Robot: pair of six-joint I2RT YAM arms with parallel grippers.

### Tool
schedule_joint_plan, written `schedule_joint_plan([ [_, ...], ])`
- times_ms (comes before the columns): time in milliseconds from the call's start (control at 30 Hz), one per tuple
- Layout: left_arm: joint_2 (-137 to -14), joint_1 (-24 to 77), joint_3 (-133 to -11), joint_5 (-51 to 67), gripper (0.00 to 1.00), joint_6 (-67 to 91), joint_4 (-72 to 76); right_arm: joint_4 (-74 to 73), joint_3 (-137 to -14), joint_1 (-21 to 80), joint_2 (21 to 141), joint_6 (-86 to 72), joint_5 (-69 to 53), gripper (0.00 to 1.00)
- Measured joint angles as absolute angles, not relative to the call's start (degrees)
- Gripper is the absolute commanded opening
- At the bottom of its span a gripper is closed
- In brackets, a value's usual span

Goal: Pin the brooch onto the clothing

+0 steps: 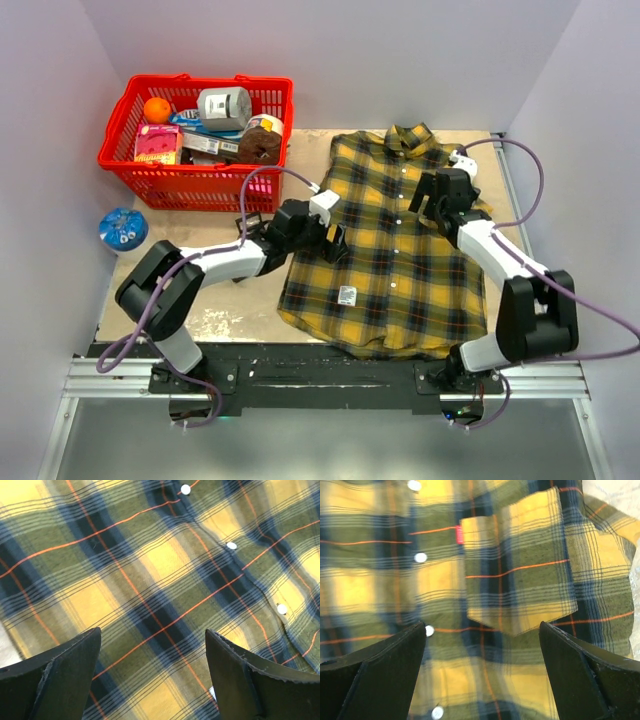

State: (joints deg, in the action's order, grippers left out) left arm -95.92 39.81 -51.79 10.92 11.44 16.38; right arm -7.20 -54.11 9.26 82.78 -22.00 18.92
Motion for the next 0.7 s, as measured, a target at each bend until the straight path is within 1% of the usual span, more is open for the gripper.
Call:
schedule_joint_plan([
  [233, -98.5, 40.1, -49.5, 10.0, 0.88, 11.5, 20.1, -7.2, -56.9, 4.7, 92.0, -22.1, 16.6, 0.97],
  [400, -98.9, 40.2, -43.3, 9.6, 0.88, 12.6, 22.0, -7.3, -57.9, 1.1, 97.8, -22.3, 12.2, 0.97],
  [700, -96.3, 42.6, -33.2, 6.8, 0.88, 16.1, 33.5, -7.7, -59.9, -1.2, 103.2, -22.1, 12.5, 0.98],
])
